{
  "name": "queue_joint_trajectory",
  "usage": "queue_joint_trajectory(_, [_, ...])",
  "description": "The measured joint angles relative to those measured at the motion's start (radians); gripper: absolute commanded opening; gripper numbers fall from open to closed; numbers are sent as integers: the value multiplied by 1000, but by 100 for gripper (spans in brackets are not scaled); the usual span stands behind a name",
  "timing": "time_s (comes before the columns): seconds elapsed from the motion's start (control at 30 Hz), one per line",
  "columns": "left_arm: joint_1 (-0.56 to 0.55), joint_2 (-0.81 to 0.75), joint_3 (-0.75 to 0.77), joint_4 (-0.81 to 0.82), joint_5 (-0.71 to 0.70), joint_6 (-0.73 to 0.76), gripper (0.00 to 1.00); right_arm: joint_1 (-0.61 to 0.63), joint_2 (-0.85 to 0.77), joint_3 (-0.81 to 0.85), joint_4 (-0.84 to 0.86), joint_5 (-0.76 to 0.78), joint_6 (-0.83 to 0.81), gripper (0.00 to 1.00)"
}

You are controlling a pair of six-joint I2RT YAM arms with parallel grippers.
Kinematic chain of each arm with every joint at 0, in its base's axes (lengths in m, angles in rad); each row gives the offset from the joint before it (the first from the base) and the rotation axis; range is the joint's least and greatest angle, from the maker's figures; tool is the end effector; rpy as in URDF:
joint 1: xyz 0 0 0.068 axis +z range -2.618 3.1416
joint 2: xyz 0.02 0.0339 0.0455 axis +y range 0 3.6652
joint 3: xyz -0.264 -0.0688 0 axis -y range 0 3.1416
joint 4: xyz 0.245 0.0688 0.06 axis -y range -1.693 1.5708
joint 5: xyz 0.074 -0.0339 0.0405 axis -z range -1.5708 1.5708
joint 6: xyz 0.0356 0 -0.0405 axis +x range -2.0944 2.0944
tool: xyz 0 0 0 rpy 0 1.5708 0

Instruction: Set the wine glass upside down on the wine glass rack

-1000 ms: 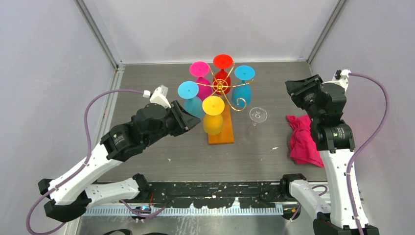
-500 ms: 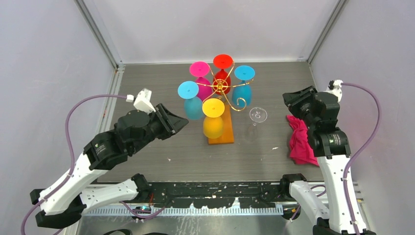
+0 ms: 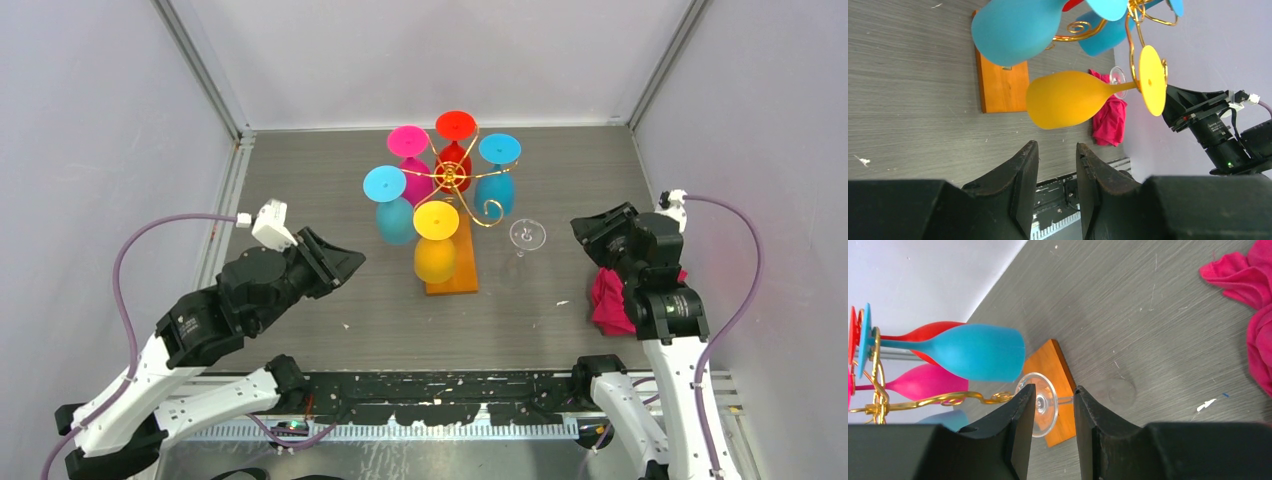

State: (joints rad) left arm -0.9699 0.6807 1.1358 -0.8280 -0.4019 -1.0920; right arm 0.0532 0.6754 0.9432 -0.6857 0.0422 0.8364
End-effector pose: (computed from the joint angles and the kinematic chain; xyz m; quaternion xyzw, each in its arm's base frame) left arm 0.0725 -0.0812 0.4023 -0.1617 0.8009 -0.3891 0.4254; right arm 0.1344 0.0057 0.3568 0.3305 0.7704 0.2185 0.4995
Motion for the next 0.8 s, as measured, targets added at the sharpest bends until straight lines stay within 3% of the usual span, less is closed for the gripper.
queue_joint_trajectory(0.8, [0,-23,-62,-51,-137,77,34,0,-6,-158,120,-184,45,40])
